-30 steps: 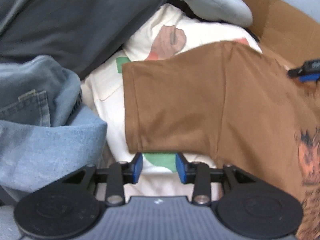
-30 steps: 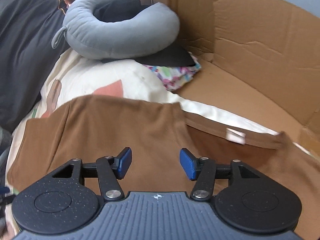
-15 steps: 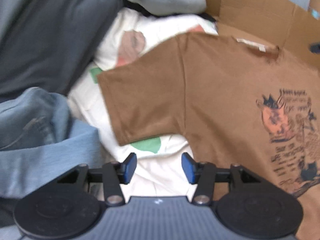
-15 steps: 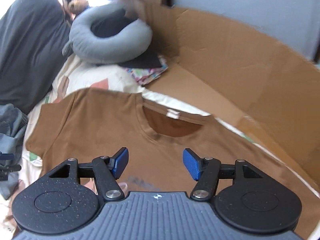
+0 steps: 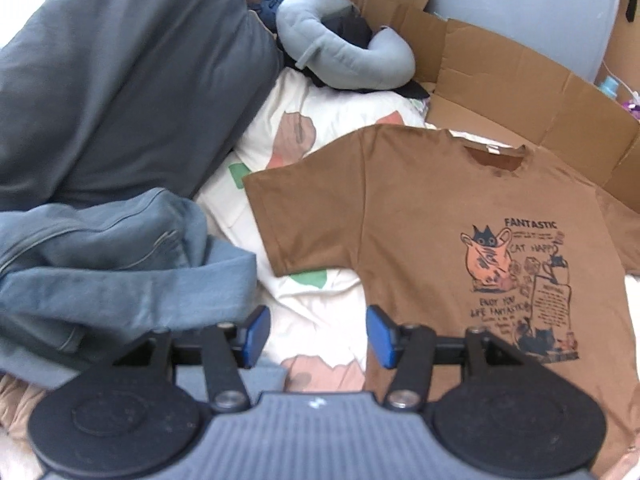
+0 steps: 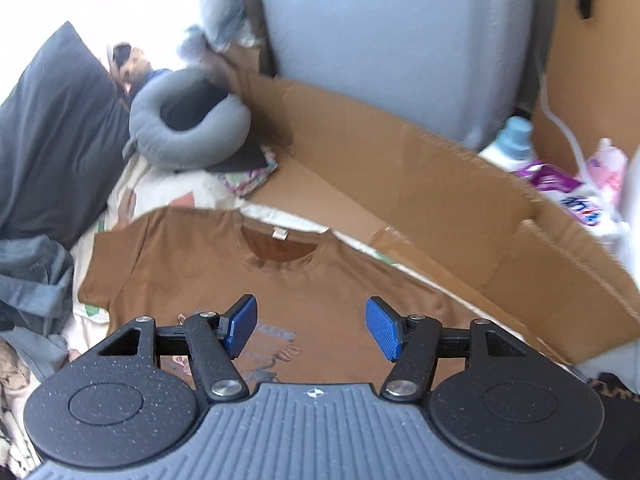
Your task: Fold clothes
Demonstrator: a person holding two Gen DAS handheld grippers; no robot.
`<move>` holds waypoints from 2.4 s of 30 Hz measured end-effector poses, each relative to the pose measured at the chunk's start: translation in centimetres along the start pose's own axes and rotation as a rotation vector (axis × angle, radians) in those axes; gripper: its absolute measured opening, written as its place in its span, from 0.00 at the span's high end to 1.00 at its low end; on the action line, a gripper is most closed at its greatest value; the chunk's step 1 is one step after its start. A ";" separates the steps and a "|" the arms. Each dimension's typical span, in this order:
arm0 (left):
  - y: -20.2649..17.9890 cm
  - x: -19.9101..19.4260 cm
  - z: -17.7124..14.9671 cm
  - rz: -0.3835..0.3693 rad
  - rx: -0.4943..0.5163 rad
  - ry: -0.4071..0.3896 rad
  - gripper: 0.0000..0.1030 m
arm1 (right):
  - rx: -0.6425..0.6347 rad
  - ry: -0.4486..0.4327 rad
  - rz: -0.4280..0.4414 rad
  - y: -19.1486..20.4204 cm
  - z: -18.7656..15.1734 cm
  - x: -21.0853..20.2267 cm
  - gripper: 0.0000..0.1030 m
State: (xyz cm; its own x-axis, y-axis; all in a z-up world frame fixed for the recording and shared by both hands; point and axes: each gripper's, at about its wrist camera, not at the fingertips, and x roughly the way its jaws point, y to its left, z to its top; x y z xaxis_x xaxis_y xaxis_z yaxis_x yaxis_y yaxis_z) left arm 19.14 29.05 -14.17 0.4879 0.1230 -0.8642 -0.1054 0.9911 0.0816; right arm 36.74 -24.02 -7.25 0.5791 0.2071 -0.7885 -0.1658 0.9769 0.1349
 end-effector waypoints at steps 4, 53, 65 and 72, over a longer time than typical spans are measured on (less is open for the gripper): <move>-0.1 -2.6 -0.1 0.001 0.015 -0.009 0.46 | 0.036 -0.039 0.003 -1.9 -0.5 -4.1 0.35; -0.1 -9.2 -18.5 -0.026 -0.111 0.019 0.51 | 0.103 -0.091 -0.005 -8.9 -31.5 -18.9 0.36; -1.1 0.8 -24.2 -0.030 -0.173 0.189 0.72 | 0.140 0.065 -0.030 -7.7 -37.5 -11.5 0.45; -1.1 4.1 -26.5 -0.032 -0.200 0.231 0.72 | 0.119 0.140 -0.033 -6.8 -39.6 -8.6 0.45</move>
State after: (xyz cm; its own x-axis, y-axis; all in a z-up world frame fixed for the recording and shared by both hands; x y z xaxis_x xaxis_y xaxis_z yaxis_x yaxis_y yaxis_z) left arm -1.72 27.09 -30.93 0.2865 0.0543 -0.9565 -0.2730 0.9616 -0.0272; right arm 1.22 -34.57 -25.15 0.4646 0.1737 -0.8683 -0.0484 0.9841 0.1710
